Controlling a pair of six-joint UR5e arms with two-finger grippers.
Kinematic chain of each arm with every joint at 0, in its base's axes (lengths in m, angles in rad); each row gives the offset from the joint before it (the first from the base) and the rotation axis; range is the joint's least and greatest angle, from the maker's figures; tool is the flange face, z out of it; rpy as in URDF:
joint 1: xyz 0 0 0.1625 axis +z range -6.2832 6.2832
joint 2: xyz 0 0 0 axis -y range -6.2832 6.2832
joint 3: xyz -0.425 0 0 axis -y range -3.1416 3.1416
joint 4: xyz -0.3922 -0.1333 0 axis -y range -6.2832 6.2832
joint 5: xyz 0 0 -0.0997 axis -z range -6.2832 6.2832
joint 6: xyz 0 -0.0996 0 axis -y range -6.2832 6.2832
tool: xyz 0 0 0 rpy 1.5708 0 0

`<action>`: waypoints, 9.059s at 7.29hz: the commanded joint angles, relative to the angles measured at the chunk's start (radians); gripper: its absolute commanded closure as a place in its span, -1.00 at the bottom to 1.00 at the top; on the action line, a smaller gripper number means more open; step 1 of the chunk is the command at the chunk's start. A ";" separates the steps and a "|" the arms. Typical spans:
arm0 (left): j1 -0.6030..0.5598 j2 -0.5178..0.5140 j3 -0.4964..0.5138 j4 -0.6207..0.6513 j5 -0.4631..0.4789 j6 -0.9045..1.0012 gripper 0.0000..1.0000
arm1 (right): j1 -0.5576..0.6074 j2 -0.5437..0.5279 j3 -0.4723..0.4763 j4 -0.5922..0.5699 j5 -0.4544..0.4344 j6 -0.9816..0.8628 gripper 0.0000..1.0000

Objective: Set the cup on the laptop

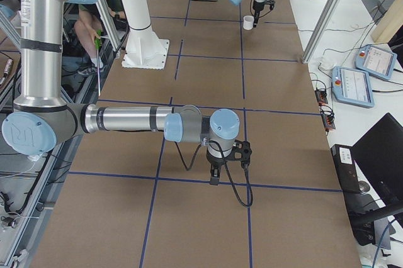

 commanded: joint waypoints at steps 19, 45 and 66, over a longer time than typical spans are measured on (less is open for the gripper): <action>-0.278 1.100 -0.570 -0.485 -0.035 -0.079 1.00 | 0.000 0.000 0.000 -0.001 0.000 0.000 -1.00; -0.648 0.813 -0.695 0.517 -0.144 0.835 -1.00 | 0.000 0.000 0.000 0.000 0.000 0.000 -1.00; -0.656 0.818 -0.698 0.498 -0.144 0.728 -1.00 | 0.000 0.000 0.000 0.000 0.000 0.000 -1.00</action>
